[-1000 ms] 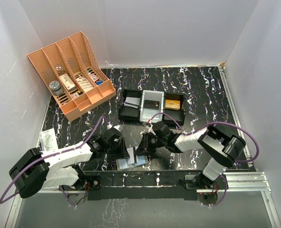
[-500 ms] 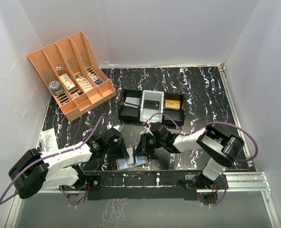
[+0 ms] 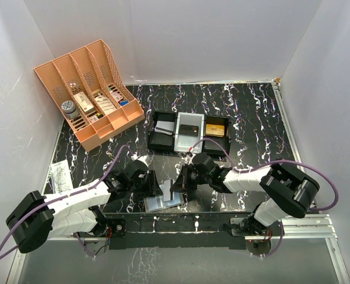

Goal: Take the credit cards out of the card holder

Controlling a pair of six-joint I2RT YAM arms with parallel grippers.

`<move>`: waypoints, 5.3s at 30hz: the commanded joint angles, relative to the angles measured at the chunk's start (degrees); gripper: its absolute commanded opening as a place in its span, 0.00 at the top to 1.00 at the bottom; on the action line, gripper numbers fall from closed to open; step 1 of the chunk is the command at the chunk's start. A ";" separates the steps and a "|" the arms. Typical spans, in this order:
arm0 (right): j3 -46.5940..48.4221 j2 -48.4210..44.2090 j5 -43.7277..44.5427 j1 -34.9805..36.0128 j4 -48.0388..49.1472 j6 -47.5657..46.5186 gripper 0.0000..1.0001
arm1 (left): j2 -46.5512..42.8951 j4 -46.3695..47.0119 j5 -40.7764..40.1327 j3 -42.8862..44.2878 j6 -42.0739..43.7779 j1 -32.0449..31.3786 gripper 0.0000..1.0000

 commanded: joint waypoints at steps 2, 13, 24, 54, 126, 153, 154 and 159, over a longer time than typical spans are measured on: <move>-2.48 -2.88 -2.49 -0.12 4.31 0.31 1.00 | -2.58 4.16 3.19 0.44 0.48 -0.35 0.56; 0.21 -1.37 -4.04 0.38 2.10 -1.09 1.00 | -1.50 15.26 7.26 -4.45 -2.89 -0.36 0.56; -1.31 2.31 -4.30 0.46 4.67 -0.01 0.93 | 5.03 13.74 5.42 -5.98 -5.84 -0.34 0.65; 6.06 -1.47 1.10 0.23 -8.37 -4.72 1.00 | -6.88 -9.30 -9.20 3.93 -1.77 0.19 0.31; 52.92 17.46 21.69 -7.45 -22.32 -71.40 1.00 | -9.71 -24.69 -18.21 19.69 25.42 31.63 0.01; 58.87 27.22 34.06 -6.12 -27.60 -86.98 1.00 | -7.89 -24.88 -20.60 20.36 26.85 31.72 0.01; 59.19 27.54 34.18 -6.10 -26.90 -87.03 1.00 | -7.99 -24.82 -20.55 20.37 26.85 31.72 0.01; 62.59 30.10 33.31 -5.95 -26.38 -86.98 1.00 | -8.36 -24.74 -20.50 20.27 26.93 31.72 0.01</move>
